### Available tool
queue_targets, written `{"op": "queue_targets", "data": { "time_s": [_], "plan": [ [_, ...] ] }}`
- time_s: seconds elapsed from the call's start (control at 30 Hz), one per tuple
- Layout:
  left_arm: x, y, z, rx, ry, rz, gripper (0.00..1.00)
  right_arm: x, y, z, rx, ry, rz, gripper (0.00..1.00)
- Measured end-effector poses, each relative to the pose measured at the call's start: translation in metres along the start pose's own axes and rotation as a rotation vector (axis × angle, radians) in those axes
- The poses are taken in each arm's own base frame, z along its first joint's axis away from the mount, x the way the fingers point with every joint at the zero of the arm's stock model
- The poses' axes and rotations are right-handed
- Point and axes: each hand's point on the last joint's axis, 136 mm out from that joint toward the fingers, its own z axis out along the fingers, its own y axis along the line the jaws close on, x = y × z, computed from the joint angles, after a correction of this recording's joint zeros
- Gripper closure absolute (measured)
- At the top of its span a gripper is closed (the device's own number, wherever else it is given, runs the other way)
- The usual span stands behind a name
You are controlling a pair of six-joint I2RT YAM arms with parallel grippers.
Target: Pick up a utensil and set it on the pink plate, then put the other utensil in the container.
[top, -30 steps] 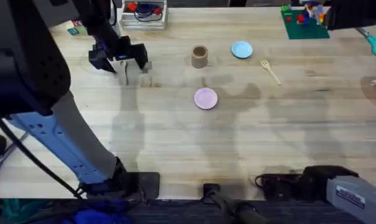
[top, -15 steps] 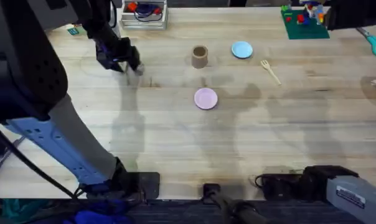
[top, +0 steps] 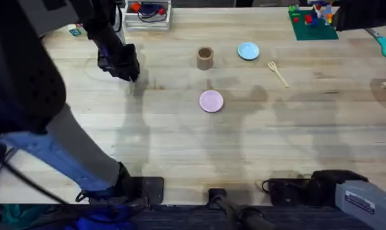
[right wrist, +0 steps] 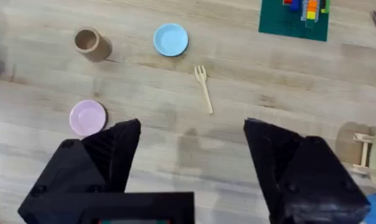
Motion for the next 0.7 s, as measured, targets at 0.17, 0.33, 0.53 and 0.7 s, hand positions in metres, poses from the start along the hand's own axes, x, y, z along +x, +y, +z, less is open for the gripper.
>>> {"op": "queue_targets", "data": {
  "time_s": [0.17,0.33,0.53,0.7],
  "plan": [
    [0.019,-0.011,-0.053,0.006,-0.057,0.037,0.959,0.0,0.0,0.0,0.0,0.0,0.0,0.005],
    [0.053,-0.026,-0.103,0.01,-0.066,0.104,0.959,0.0,0.0,0.0,0.0,0.0,0.0,0.005],
    [0.066,-0.058,-0.144,0.02,-0.081,0.218,0.959,0.0,0.0,0.0,0.0,0.0,0.0,0.005],
    [0.065,-0.1,-0.162,0.051,-0.156,0.345,0.959,0.0,0.0,0.0,0.0,0.0,0.0,0.005]
  ]
}}
